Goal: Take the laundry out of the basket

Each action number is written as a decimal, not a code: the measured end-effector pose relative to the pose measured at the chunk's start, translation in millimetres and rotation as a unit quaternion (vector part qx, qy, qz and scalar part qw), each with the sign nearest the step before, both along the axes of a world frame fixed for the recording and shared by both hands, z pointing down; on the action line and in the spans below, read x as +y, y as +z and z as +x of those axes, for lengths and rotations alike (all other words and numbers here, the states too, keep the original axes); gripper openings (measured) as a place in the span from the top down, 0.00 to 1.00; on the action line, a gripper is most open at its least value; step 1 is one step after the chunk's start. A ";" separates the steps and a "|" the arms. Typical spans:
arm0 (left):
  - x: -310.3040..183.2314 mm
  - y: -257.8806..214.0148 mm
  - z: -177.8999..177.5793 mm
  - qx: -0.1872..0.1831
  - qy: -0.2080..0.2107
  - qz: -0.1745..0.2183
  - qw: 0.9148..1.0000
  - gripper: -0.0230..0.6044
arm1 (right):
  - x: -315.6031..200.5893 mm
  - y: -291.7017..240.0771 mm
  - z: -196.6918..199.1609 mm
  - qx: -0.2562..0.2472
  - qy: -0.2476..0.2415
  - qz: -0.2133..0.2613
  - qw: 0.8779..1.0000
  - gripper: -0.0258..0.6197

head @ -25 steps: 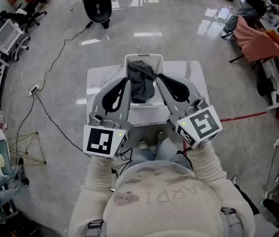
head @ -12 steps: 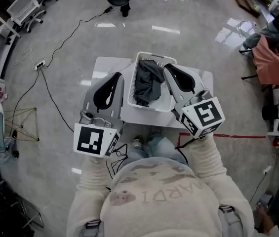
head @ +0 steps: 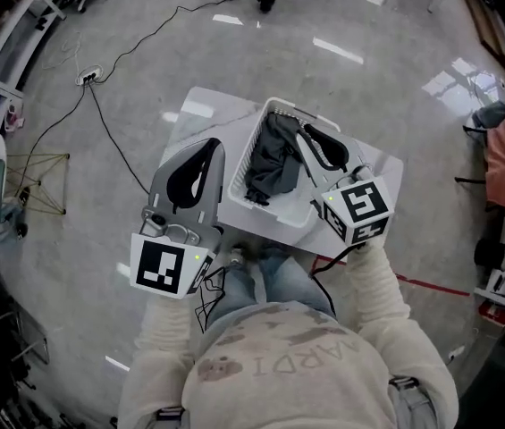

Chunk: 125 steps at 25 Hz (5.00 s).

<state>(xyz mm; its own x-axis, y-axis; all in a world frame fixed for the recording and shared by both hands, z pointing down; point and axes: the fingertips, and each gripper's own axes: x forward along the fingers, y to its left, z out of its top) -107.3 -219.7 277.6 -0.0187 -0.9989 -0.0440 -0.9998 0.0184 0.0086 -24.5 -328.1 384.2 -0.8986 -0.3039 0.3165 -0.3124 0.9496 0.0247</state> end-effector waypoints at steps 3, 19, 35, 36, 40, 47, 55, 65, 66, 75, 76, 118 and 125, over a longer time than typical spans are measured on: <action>-12.8 15.3 -3.8 0.004 -0.006 -0.007 1.000 0.96 | -19.3 36.1 -10.2 0.021 -0.010 -0.014 1.000 0.81; -65.4 137.2 -24.5 0.029 -0.025 -0.063 0.997 0.96 | -66.3 246.1 -44.5 0.136 -0.041 -0.097 0.985 0.74; -91.7 185.4 -28.4 0.037 0.008 -0.067 0.997 0.96 | -85.6 376.5 -60.3 0.243 -0.033 -0.136 0.960 0.33; -92.9 183.9 -28.7 0.034 0.010 -0.065 0.997 0.96 | -85.7 385.7 -59.2 0.255 -0.033 -0.138 0.956 0.31; -96.3 181.1 -31.0 0.027 0.014 -0.062 0.998 0.96 | -78.6 422.1 -53.7 0.296 -0.035 -0.164 0.940 0.29; -103.9 187.6 -39.5 0.026 0.013 -0.060 0.998 0.96 | -68.6 461.1 -62.5 0.290 -0.021 -0.223 0.930 0.29; -105.9 198.5 -43.5 0.025 0.008 -0.066 0.997 0.96 | -67.8 475.4 -67.9 0.304 -0.020 -0.212 0.929 0.46; -93.2 189.8 -38.3 0.011 0.009 -0.068 0.998 0.96 | -64.0 446.5 -60.0 0.264 0.017 -0.206 0.942 0.70; -91.2 187.3 -37.7 0.010 0.009 -0.067 0.998 0.96 | -61.9 439.9 -58.7 0.255 0.019 -0.207 0.944 0.70; -85.0 148.2 -22.9 -0.003 0.020 -0.044 0.999 0.96 | -56.4 340.0 -48.1 0.151 0.045 -0.201 0.967 0.70; -82.8 141.7 -18.5 -0.004 0.021 -0.045 0.999 0.96 | -53.7 325.3 -44.4 0.140 0.048 -0.203 0.968 0.70; 34.4 -63.1 76.1 -0.030 0.128 0.070 0.989 0.96 | 94.0 -134.4 75.8 -0.163 0.138 0.035 0.976 0.70; 47.3 -66.3 77.3 -0.031 0.121 0.073 0.990 0.96 | 103.0 -137.8 81.2 -0.163 0.143 0.043 0.975 0.70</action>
<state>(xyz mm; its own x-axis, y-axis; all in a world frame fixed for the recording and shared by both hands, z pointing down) -30.1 -172.4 211.3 0.2270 -0.9568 -0.1818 -0.9736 -0.2180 -0.0682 56.7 -225.1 246.4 -0.8221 -0.5693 -0.0088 -0.5684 0.8215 -0.0451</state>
